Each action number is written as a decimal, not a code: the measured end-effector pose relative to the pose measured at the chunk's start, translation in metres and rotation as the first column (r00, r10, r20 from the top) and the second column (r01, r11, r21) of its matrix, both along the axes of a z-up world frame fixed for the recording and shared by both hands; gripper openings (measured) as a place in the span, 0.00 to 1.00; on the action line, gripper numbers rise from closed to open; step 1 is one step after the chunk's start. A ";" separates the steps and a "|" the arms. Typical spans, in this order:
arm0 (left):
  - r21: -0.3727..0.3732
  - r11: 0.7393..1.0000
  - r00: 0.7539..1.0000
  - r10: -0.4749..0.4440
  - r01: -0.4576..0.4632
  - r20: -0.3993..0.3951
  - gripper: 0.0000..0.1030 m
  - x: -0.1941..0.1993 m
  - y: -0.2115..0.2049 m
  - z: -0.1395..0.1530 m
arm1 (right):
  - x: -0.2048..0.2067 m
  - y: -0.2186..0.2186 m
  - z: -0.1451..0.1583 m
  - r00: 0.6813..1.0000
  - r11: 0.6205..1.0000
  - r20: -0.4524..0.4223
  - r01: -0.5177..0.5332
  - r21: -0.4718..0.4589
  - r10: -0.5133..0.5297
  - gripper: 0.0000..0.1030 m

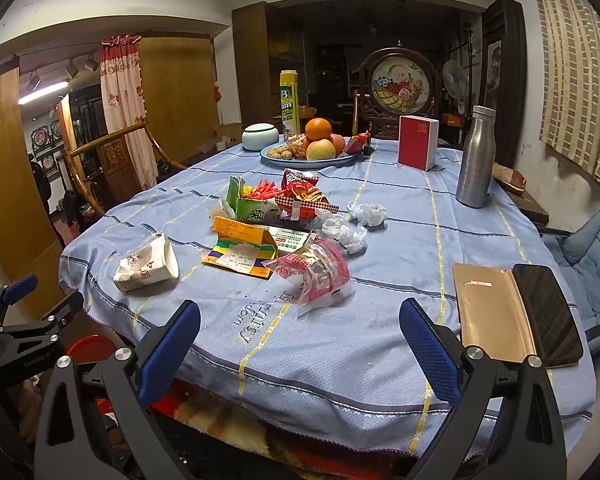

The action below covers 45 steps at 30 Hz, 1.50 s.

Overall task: Collect trash
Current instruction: 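Move the left tool toward the white paper cup on the tablecloth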

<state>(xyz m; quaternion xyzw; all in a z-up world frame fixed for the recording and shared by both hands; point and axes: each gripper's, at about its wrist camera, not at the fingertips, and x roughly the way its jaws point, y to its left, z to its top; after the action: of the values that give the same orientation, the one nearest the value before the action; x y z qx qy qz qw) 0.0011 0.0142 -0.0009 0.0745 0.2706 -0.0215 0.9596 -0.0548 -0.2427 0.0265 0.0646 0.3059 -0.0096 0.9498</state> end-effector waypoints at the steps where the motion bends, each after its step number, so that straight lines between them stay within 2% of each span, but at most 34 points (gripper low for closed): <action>1: 0.000 1.000 1.000 0.000 0.000 0.000 0.94 0.000 0.000 0.000 | 0.000 0.000 0.000 1.000 1.000 -0.001 0.000 0.001 0.000 0.95; 30: 0.002 1.000 0.999 0.010 -0.010 -0.036 0.94 0.010 0.002 -0.012 | 0.000 0.007 -0.002 1.000 1.000 -0.008 -0.007 0.005 0.007 0.95; 45: 0.013 1.000 0.997 0.018 -0.017 -0.077 0.94 0.031 0.001 -0.021 | 0.022 0.001 -0.016 0.999 1.000 -0.046 -0.007 0.024 0.009 0.95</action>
<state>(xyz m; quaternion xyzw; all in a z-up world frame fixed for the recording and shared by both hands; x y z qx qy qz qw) 0.0317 0.0149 -0.0214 0.0772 0.3081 -0.0145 0.9481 -0.0326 -0.2419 0.0104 0.0745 0.3283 -0.0037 0.9416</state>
